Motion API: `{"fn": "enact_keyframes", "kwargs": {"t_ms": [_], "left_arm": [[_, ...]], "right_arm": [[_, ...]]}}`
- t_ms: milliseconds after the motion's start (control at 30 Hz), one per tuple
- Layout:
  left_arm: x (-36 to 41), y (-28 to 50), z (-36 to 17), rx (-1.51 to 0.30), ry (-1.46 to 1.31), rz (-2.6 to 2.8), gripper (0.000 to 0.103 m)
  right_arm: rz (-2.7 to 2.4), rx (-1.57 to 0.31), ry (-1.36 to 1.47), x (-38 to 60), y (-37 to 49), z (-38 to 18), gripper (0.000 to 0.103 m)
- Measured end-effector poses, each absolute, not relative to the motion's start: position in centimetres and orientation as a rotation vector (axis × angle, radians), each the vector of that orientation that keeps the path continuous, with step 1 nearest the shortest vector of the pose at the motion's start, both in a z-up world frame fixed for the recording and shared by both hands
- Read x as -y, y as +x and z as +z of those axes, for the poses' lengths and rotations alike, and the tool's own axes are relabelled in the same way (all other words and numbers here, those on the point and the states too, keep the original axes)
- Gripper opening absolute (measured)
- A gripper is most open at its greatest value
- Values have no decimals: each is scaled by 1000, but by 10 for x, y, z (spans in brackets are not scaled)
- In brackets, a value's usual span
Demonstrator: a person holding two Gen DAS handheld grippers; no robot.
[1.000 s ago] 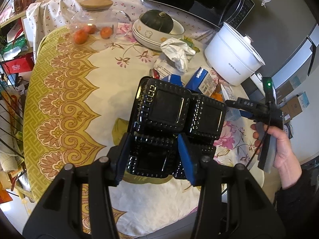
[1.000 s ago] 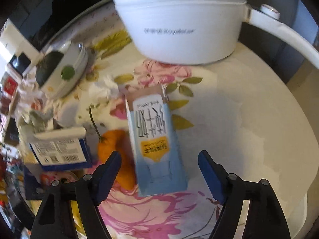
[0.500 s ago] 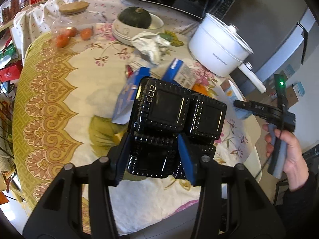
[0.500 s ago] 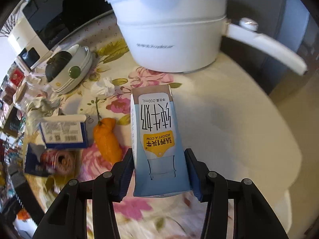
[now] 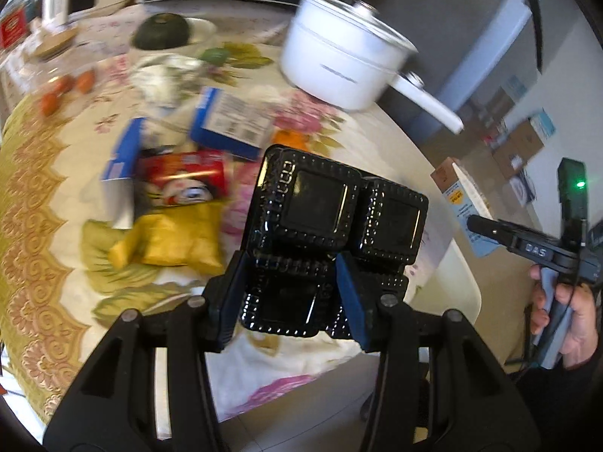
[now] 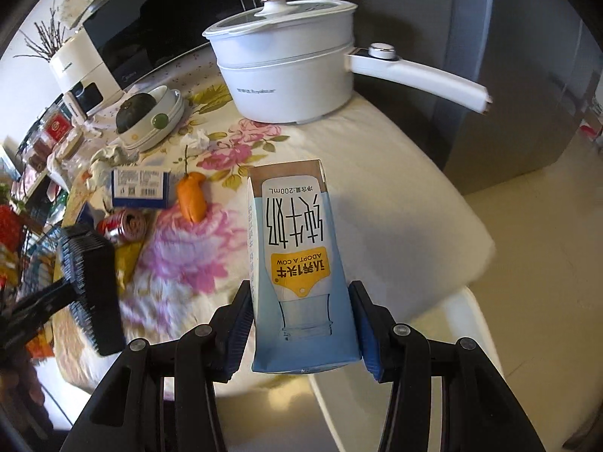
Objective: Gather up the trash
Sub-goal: 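Carry both items to the white bin and open the left gripper to drop the tray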
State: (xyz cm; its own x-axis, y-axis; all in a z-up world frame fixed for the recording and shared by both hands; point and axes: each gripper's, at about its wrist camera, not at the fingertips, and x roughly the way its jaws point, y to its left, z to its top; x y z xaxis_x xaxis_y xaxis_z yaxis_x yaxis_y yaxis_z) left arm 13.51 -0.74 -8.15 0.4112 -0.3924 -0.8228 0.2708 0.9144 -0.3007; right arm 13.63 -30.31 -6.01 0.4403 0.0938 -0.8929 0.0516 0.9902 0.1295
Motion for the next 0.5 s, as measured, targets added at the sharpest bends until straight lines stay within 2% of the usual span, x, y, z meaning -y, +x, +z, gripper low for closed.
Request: {"fn": "enact_keyframes", "kwargs": {"t_ms": [500], "left_arm": [[121,111,-98,-1093,37,-588,50]], "right_arm": [[-70,-1166,246,392,61,-82,51]]}}
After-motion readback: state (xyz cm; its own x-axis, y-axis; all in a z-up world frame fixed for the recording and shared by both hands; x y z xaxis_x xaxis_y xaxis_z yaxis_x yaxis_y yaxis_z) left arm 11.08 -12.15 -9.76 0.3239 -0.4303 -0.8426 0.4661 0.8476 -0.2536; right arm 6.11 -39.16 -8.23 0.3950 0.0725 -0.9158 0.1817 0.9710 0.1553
